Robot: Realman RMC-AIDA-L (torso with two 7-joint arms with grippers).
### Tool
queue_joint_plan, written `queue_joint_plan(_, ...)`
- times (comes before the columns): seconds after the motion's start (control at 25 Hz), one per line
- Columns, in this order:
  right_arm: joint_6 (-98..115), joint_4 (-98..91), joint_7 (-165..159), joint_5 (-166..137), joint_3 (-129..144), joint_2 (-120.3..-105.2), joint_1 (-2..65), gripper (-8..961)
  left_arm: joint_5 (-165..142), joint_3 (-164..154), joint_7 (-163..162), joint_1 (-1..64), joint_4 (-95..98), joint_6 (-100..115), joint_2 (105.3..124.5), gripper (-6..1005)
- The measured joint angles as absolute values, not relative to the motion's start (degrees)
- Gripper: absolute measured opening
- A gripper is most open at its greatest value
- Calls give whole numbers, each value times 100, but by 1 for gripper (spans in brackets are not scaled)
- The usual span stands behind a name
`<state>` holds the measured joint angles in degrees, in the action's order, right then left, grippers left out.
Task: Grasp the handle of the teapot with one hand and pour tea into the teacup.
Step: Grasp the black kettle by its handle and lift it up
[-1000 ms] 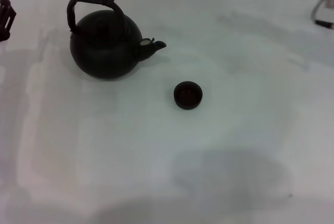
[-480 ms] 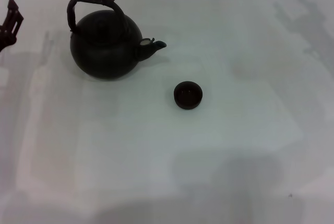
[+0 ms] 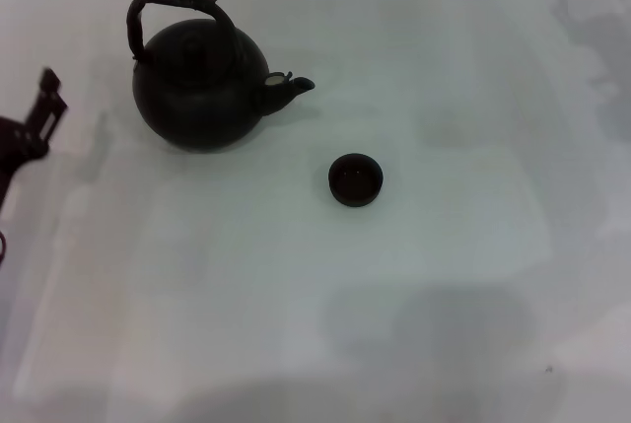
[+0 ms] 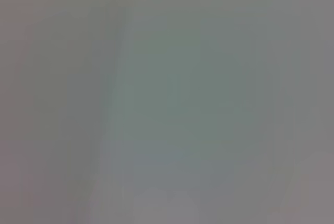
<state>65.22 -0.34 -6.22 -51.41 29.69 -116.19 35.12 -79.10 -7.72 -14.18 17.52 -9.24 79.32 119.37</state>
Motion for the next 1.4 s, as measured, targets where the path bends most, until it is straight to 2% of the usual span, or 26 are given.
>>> queue_joint_plan(0.24, 6255, -36, -678, -4937, 2965, -11613, 3573, 827, -7910, -1397, -1433, 1671, -980, 8042, 11944, 847)
queue_joint_plan(0.76, 6141, 132, -742, -4923, 2962, -11619, 3555, 827, -7871, -1590, -1393, 2386, -815, 7563, 11912, 847)
queue_joint_plan(1.4, 6025, 141, -758, -4921, 2962, -11619, 3593, 827, -7919, -1626, -1343, 2926, -539, 6750, 11912, 846)
